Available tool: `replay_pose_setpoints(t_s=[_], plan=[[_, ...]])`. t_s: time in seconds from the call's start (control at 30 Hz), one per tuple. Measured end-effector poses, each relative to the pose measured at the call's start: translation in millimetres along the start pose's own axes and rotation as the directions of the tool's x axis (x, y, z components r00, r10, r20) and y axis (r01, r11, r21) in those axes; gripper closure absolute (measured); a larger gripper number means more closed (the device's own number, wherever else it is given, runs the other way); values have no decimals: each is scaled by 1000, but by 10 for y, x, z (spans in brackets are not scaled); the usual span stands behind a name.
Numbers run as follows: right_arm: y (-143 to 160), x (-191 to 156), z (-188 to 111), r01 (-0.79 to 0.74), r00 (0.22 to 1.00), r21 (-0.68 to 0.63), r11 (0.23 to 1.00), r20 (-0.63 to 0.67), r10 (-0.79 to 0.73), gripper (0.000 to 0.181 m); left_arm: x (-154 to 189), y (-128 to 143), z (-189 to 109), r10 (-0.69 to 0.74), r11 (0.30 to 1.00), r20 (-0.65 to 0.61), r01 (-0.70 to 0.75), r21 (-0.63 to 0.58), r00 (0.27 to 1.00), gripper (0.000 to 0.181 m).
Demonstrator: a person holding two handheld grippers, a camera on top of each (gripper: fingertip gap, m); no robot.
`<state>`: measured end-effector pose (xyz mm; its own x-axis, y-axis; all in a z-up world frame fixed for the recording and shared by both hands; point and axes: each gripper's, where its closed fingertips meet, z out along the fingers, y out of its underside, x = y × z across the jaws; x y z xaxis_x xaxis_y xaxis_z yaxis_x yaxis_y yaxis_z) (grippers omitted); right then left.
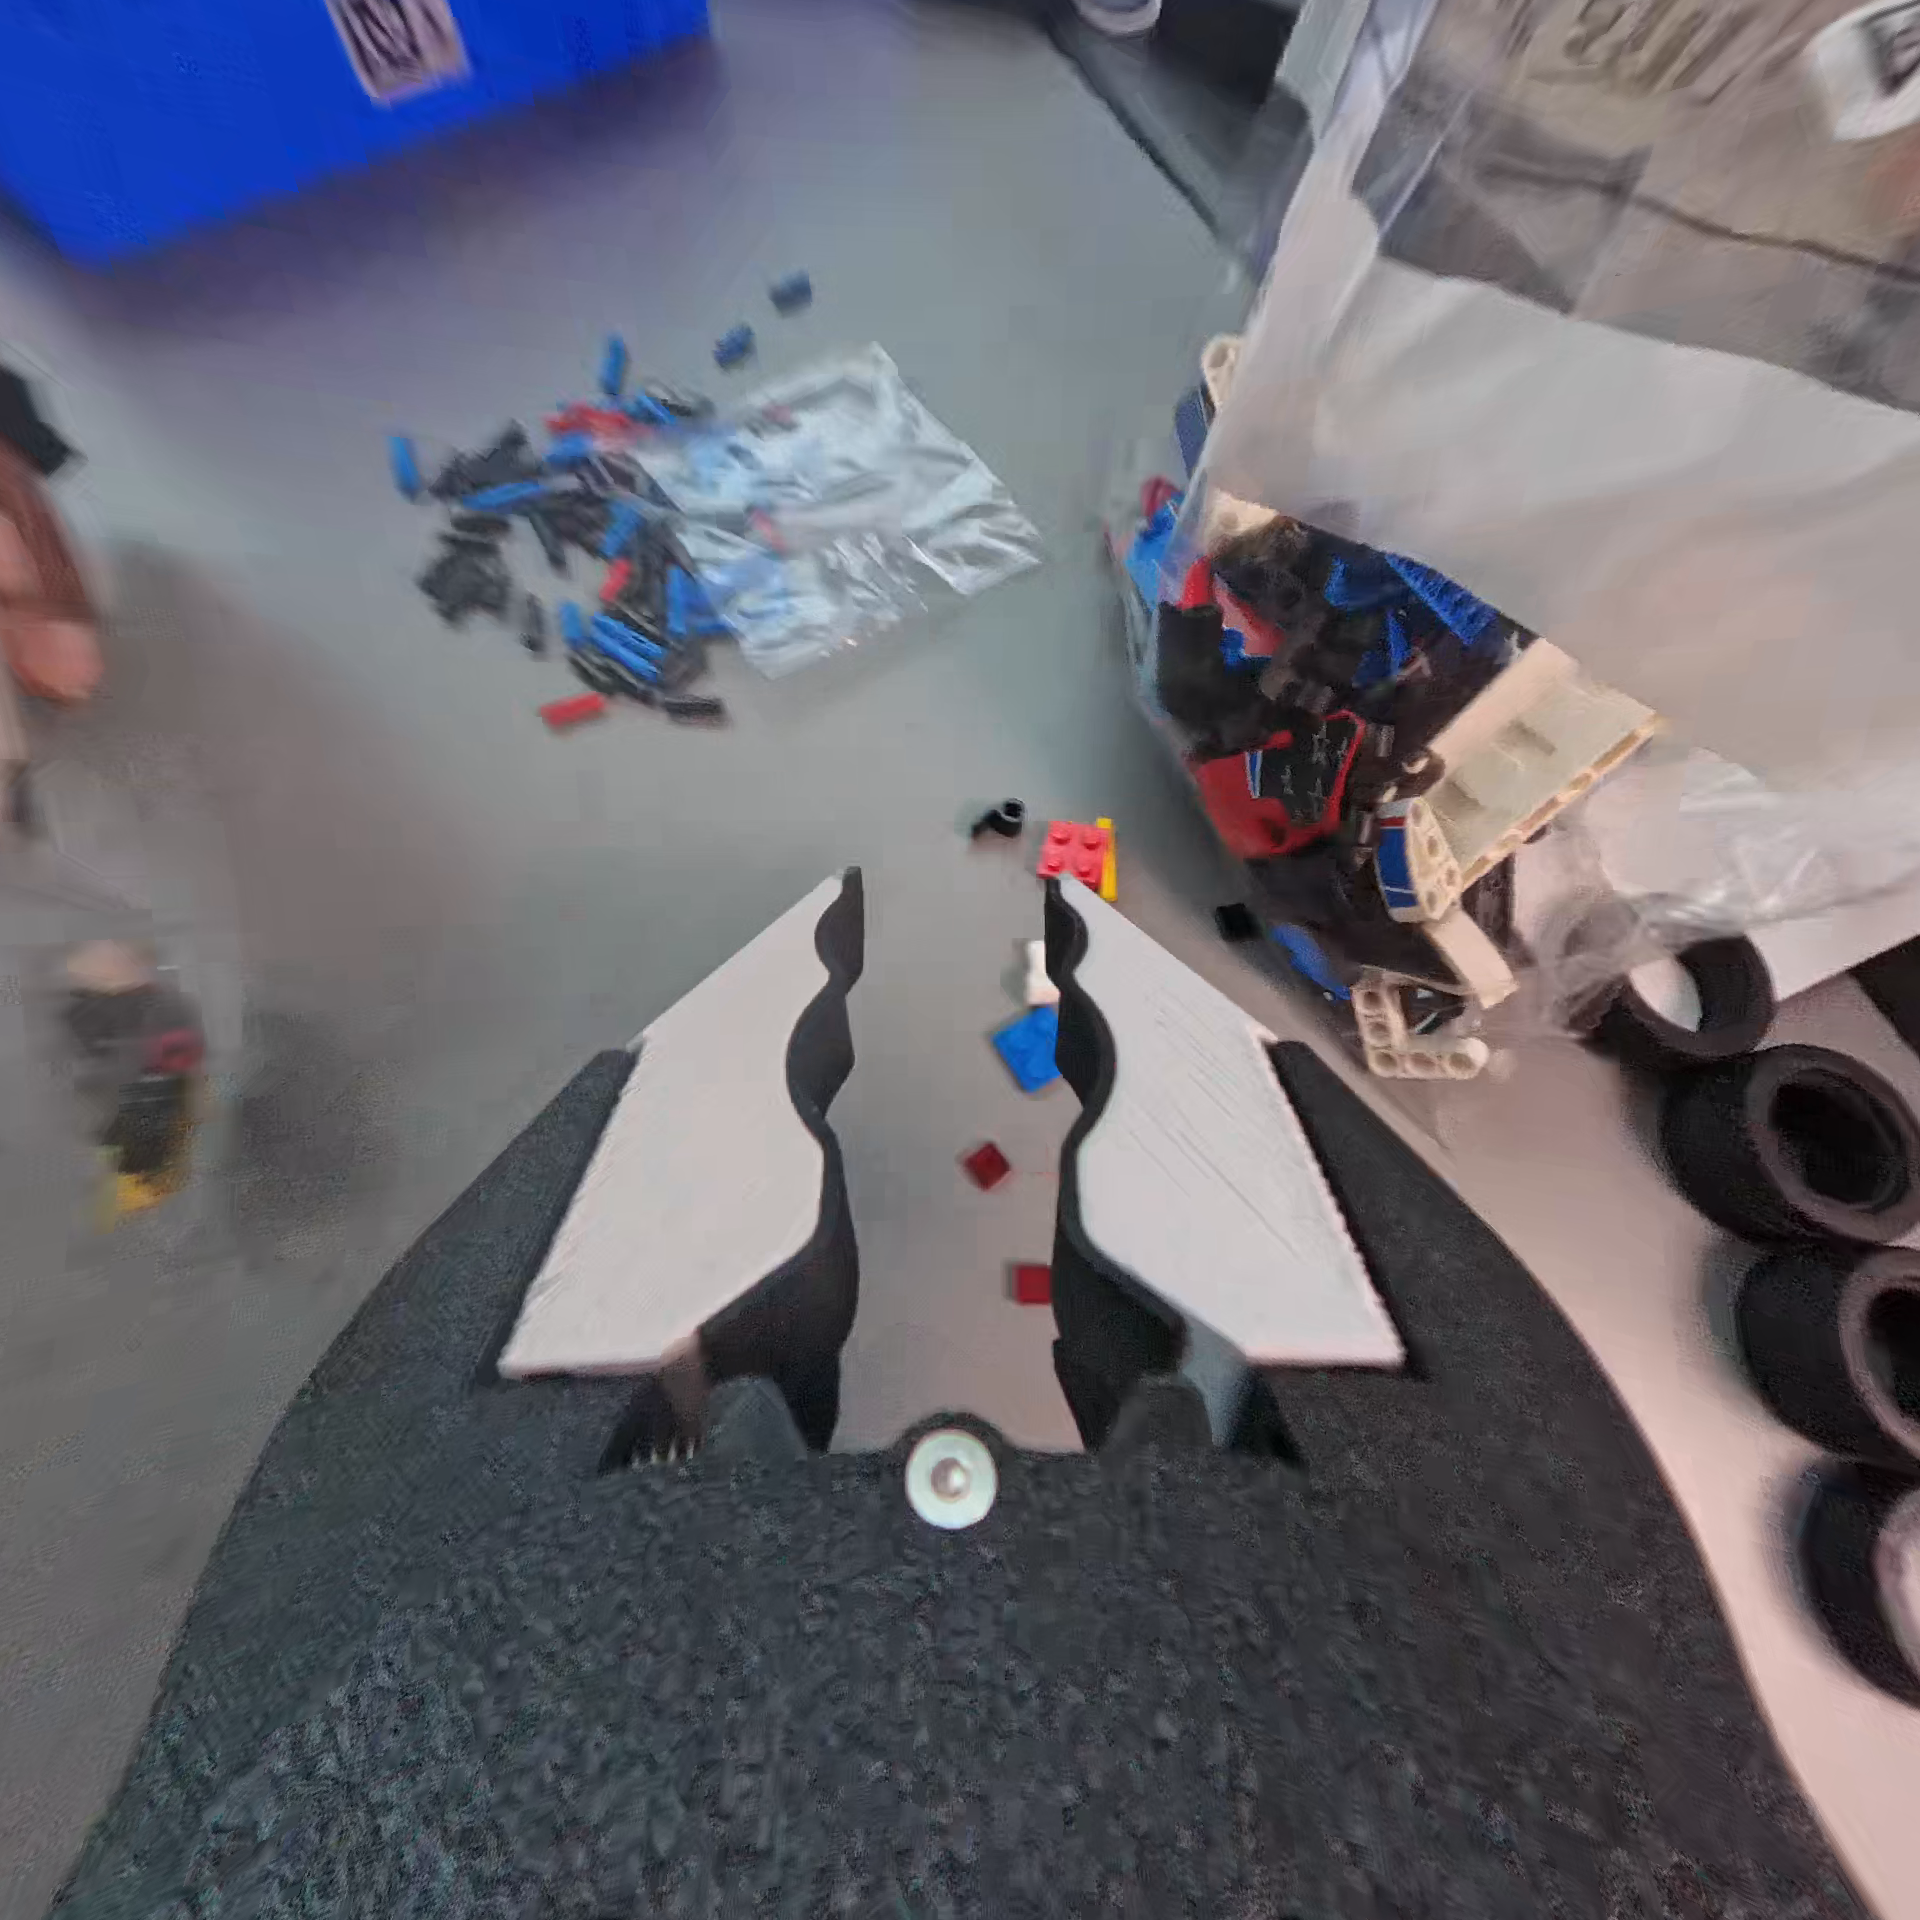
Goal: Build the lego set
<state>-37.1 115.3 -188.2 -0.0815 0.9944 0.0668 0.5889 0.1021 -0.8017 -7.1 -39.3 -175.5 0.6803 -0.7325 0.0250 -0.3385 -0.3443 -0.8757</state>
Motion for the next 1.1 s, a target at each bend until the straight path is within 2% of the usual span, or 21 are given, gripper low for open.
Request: replay_pose_setpoints(t_s=[0.13, 0.27, 0.33, 0.53, 0.7, 0.77, 0.87, 0.97, 1.1], plan=[[92, 225, 407, 10, 999, -177, 984, -34, -16, 153, 6, -27, -41, 15, 999, 14, -16, 35, 1000, 177], [240, 324, 537, -6, 1000, -303, 953, -26, -2, 160, 8, -22, -58, 20, 999, 13, -20, 44, 1000, 177], [237, 309, 551, -42, 999, -295, 955, -5, 43, 165, 6, -29, -65, 21, 999, 15, -22, 49, 1000, 178], [241, 292, 525, 11, 1000, -261, 965, 10, -9, 166, -60, -74, -76, -2, 997, 45, -2, 79, 999, 180], [-35, 79, 179, 14, 997, -91, 996, 78, -7, 166, -104, -81, -81, -15, 996, 69, 9, 85, 997, 181], [-245, -111, -64, 30, 989, -6, 1000, 145, -29, 166, -112, -91, -77, -23, 996, 73, 17, 89, 997, 181], [-586, -543, -492, 107, 950, 122, 987, 280, -138, 166, -120, -84, -60, -29, 996, 75, 22, 85, 997, 181], [-664, -923, -755, 236, 898, 117, 965, 354, -263, 165, -115, -75, -46, -32, 996, 73, 26, 81, 997, 181], [-455, -1156, -733, 383, 853, 17, 924, 378, -361, 165, -121, -68, -44, -38, 997, 79, 33, 75, 996, 181]])
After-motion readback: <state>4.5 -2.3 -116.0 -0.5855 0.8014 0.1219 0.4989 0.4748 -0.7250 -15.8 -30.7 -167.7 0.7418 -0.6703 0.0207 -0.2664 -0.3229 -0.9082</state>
